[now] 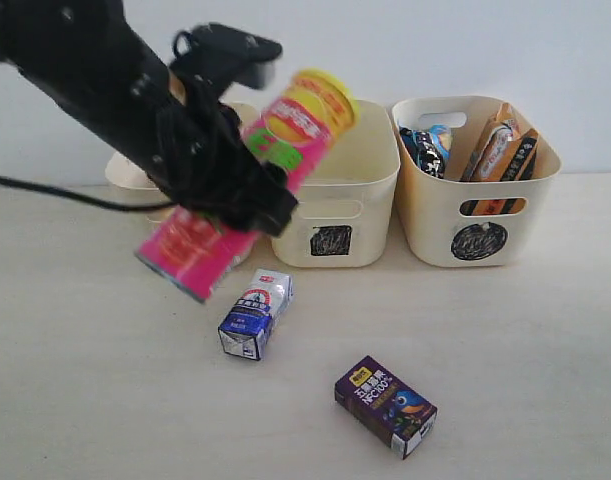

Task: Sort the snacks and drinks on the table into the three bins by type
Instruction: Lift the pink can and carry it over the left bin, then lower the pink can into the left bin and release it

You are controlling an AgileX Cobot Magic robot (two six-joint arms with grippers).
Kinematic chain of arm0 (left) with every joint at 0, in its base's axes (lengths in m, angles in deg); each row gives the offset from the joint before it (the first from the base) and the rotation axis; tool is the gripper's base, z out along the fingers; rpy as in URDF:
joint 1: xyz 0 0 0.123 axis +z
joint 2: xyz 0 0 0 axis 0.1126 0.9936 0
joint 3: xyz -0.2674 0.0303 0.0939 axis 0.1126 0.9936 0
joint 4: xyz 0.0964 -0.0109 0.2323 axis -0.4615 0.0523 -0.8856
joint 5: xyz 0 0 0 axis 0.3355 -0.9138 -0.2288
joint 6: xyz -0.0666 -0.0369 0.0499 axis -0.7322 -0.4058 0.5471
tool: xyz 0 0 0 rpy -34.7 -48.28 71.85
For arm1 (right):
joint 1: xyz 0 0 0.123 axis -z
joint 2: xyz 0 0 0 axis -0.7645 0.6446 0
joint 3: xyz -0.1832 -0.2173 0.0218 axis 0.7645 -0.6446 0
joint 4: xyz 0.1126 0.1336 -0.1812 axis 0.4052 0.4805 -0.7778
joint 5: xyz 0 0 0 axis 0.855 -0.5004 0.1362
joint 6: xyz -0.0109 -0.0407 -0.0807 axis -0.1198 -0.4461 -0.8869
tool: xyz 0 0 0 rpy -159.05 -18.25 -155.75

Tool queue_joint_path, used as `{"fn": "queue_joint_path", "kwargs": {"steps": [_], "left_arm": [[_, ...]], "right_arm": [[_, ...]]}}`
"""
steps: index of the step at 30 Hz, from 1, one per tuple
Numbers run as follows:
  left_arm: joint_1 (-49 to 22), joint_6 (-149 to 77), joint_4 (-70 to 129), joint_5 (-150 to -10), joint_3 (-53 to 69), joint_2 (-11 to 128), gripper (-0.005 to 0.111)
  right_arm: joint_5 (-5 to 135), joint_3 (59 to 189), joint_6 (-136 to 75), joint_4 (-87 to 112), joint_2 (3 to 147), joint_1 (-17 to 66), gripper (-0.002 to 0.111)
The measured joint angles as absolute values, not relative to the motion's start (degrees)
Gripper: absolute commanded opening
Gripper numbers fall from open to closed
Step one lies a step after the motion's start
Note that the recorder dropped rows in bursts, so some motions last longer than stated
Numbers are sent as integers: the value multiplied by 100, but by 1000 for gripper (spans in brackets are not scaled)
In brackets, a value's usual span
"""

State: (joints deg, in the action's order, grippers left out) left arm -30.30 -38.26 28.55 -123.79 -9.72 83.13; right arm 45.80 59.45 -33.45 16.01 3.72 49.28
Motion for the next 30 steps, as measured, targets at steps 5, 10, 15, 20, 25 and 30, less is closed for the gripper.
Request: {"fn": "queue_joint_path", "kwargs": {"steps": [5, 10, 15, 20, 25, 30], "left_arm": [[-2316, -3933, 2598, -12379, -1561, 8339, 4], [-1722, -3968, 2561, -12157, -2141, 8681, 4], [-1286, -3968, 2550, -11718, -2650, 9270, 4], [-1024, -3968, 2550, -11484, -3494, 10095, 4], [-921, -3968, 2550, -11288, -4516, 11044, 4], [-900, -4002, 2550, -11319, -5373, 11842, 4]], "right_arm": [[4580, 5945, -3345, 1601, 372, 4928, 0], [4580, 5945, -3345, 1601, 372, 4928, 0], [4580, 5945, -3345, 1601, 372, 4928, 0], [4580, 5945, -3345, 1601, 372, 4928, 0], [4580, 5945, -3345, 1601, 372, 4928, 0], [4580, 5945, -3345, 1601, 372, 4928, 0]]}}
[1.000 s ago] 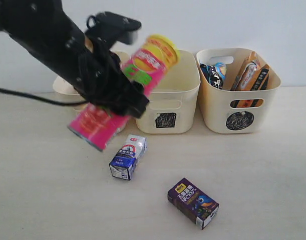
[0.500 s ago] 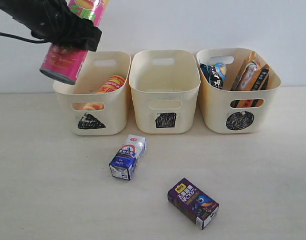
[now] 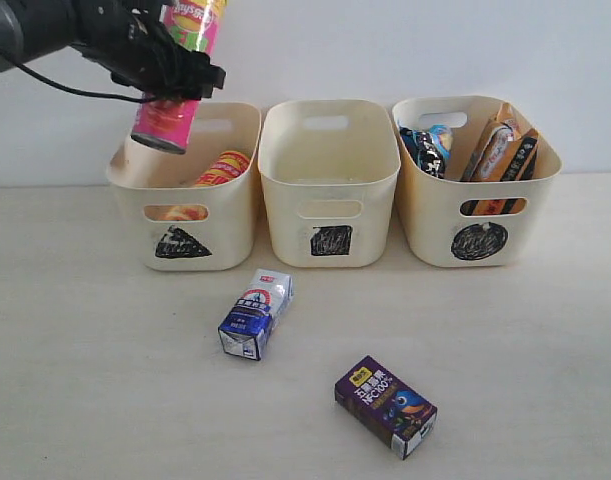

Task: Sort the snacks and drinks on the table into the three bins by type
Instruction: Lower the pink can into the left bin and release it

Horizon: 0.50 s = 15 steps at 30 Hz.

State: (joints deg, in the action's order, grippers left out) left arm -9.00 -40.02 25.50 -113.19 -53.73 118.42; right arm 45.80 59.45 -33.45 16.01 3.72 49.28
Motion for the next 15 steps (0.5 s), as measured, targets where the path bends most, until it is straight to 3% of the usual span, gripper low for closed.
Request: {"fn": "queue_joint_path", "kwargs": {"steps": [5, 8, 11, 15], "left_arm": [[-897, -4012, 2540, -11609, -5884, 12392, 4], [-887, -4012, 2518, -11782, -6042, 12564, 14], [-887, -4012, 2518, -11942, -6084, 12637, 38], [-887, -4012, 2518, -12198, -6095, 12647, 86]], "right_arm": [[4580, 5945, -3345, 1601, 372, 4928, 0], [4580, 5945, -3345, 1601, 372, 4928, 0], [4580, 5945, -3345, 1601, 372, 4928, 0], [4580, 5945, -3345, 1601, 372, 4928, 0]]}}
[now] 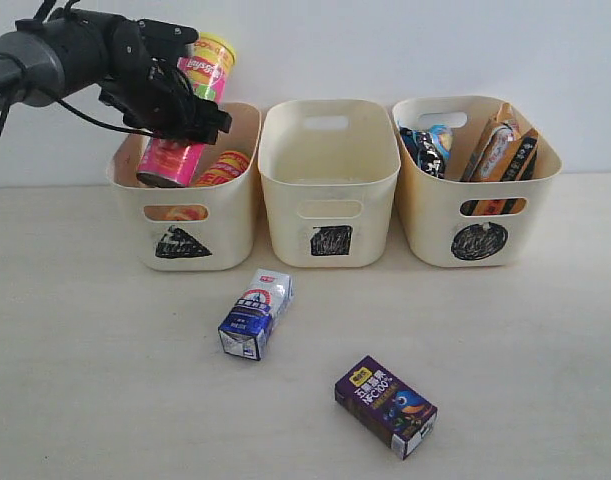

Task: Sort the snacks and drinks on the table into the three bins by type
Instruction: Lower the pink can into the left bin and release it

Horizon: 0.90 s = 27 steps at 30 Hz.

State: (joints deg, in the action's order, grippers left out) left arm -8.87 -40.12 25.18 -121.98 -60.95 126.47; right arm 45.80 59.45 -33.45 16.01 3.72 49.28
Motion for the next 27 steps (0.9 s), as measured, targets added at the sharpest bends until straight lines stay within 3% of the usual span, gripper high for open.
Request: {"fn": "queue_joint_path", "kwargs": {"steps": [3, 6, 11, 19, 27], "left_arm": [[-885, -4012, 2518, -12332, -6103, 12647, 105], [-885, -4012, 2518, -12431, -6103, 12647, 104], [-885, -4023, 2435, -12783, -6103, 12397, 89], [-885, -3732, 2373, -14426, -6130, 11651, 41], [-895, -3582, 3070, -14965, -5224, 11020, 40]], "right_arm": [[4580, 5945, -3345, 1601, 372, 4928, 0], [4580, 5945, -3345, 1601, 372, 4928, 0], [4580, 5945, -3345, 1601, 372, 4928, 0], [4580, 5945, -3345, 1601, 372, 4928, 0], [4580, 5945, -3345, 1601, 372, 4928, 0]]}}
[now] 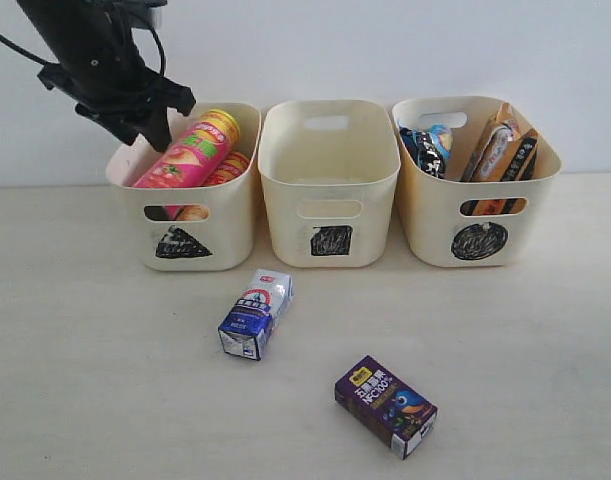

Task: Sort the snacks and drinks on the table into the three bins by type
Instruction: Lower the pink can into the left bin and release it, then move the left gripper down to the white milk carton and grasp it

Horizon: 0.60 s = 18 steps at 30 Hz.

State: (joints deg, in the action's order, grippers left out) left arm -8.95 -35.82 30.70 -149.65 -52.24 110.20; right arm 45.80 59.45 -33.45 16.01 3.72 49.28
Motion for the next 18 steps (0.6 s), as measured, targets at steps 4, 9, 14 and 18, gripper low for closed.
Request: {"fn": "queue_joint_path", "kwargs": {"steps": [4, 9, 14, 18], "left_arm": [[-1063, -3490, 3229, -14988, -4130, 10430, 40], [-1483, -3347, 3396, -14999, -2554, 9617, 70], [-1889, -3289, 3715, -14638, -1400, 9313, 109], [-2020, -3097, 3875, -13755, -790, 9378, 105]], "right_arm": [[4580, 5945, -3345, 1601, 372, 4928, 0], [4580, 5945, -3345, 1601, 372, 4928, 0], [4580, 5945, -3345, 1601, 372, 4928, 0], [4580, 5945, -3345, 1601, 372, 4928, 0]]}}
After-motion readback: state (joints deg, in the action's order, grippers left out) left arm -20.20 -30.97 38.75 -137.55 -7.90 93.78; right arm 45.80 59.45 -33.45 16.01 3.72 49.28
